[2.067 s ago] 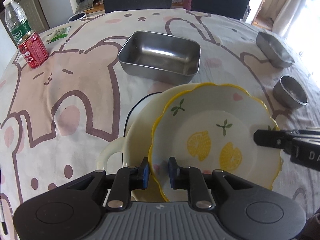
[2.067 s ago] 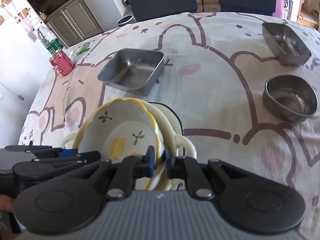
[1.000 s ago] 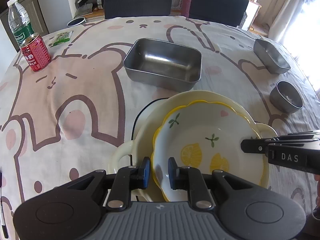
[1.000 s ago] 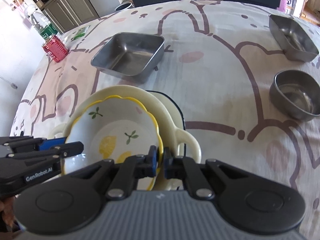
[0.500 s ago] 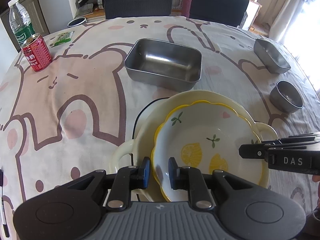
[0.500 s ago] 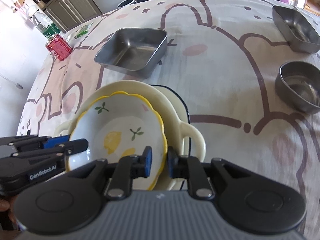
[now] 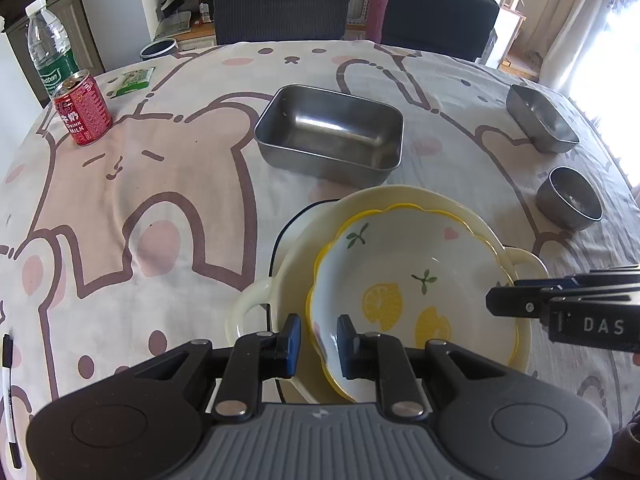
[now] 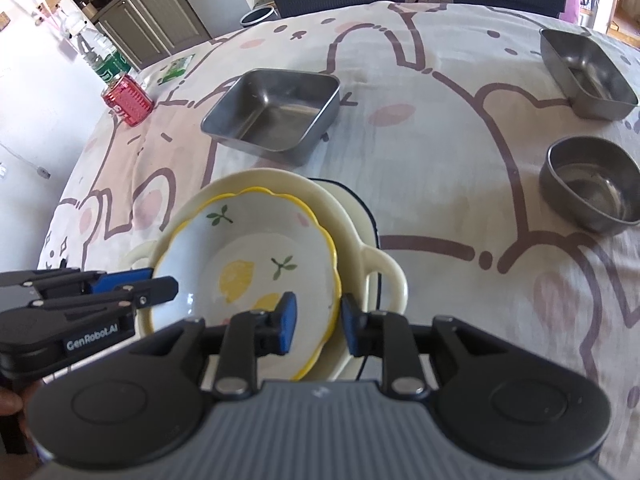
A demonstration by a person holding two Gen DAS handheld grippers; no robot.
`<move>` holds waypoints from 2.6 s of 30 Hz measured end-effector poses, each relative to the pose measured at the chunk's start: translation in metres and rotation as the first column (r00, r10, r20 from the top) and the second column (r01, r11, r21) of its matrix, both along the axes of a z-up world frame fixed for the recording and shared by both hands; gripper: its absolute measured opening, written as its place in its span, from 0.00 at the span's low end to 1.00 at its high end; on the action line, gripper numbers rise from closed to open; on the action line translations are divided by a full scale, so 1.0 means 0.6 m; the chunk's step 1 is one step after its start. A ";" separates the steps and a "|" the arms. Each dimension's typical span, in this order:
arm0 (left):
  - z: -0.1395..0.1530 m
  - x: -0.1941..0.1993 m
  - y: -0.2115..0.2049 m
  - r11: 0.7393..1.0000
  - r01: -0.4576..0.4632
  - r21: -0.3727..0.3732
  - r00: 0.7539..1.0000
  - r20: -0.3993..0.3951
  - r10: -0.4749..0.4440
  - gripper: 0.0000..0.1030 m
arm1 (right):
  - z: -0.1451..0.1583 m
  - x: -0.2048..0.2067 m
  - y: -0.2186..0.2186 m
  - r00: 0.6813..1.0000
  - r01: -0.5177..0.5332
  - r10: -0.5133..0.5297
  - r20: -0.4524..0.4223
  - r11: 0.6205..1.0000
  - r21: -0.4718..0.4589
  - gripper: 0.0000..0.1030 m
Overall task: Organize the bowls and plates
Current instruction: 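Lower the lemon-print bowl with both grippers into the cream bowl, then open both grippers to release the lemon-print bowl, then move both grippers to the rectangular steel tray and close them on its rim, then lift the steel tray with both grippers and carry it toward the round steel bowl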
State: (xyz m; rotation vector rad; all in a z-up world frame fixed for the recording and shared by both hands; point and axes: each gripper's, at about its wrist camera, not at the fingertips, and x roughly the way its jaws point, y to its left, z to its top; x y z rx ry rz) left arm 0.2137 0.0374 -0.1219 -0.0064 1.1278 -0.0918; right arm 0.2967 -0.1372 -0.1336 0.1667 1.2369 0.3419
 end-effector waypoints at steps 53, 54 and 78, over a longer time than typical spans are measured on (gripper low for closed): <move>-0.019 0.230 0.049 0.993 -0.116 0.018 0.937 0.333 0.103 0.53 | -0.053 0.197 -0.030 0.950 0.274 -0.304 0.067 0.919 0.284 0.55; -0.028 0.236 0.050 0.993 -0.117 0.023 0.941 0.324 0.103 0.49 | -0.059 0.202 -0.023 0.953 0.268 -0.295 0.061 0.922 0.281 0.53; 0.058 0.179 -0.010 0.985 -0.006 -0.173 0.932 0.356 0.068 0.04 | 0.009 0.170 -0.068 0.923 0.224 -0.290 0.252 0.939 0.262 0.09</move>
